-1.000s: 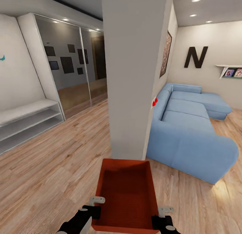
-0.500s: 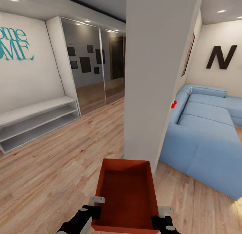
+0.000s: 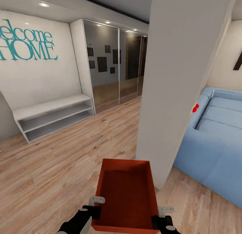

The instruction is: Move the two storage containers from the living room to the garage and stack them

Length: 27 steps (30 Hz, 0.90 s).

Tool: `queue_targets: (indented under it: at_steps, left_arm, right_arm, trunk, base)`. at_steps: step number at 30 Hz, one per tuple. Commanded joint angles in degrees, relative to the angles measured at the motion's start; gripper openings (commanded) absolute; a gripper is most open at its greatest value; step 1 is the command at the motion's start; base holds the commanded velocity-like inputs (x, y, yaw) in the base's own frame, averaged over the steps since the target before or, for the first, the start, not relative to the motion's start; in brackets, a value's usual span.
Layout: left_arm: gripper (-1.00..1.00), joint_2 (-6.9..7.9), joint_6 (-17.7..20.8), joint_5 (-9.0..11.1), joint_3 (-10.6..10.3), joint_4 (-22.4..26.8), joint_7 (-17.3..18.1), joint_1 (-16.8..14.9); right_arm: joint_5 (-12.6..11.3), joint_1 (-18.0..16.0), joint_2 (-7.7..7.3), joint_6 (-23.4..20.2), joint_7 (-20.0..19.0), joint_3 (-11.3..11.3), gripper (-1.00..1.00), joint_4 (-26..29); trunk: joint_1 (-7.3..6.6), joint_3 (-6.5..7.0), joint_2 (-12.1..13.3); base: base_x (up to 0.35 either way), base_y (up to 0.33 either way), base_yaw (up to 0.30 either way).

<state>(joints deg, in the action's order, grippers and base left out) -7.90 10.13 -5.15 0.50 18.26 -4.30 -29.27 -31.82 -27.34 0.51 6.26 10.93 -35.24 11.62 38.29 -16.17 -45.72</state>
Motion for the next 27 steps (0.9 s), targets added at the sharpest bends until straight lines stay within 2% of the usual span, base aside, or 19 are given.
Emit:
queue_targets:
  at_steps: [1, 27]
  left_arm:
    - [-1.0, -0.01, 0.3, 0.3, -0.9, -0.1, -0.5, 0.0]
    - [-1.0, -0.01, 0.3, 0.3, -0.9, -0.1, -0.5, 0.0]
  right_arm:
    - [-0.2, -0.1, -0.06, 0.4, 0.7, 0.3, -1.0, 0.0]
    - [-0.2, -0.1, -0.07, 0.4, 0.7, 0.3, -1.0, 0.0]
  trunk:
    - [0.01, -0.07, -0.1]
    - [0.01, -0.07, -0.1]
  base:
    - [0.0, 0.0, 0.294]
    - [0.0, 0.0, 0.294]
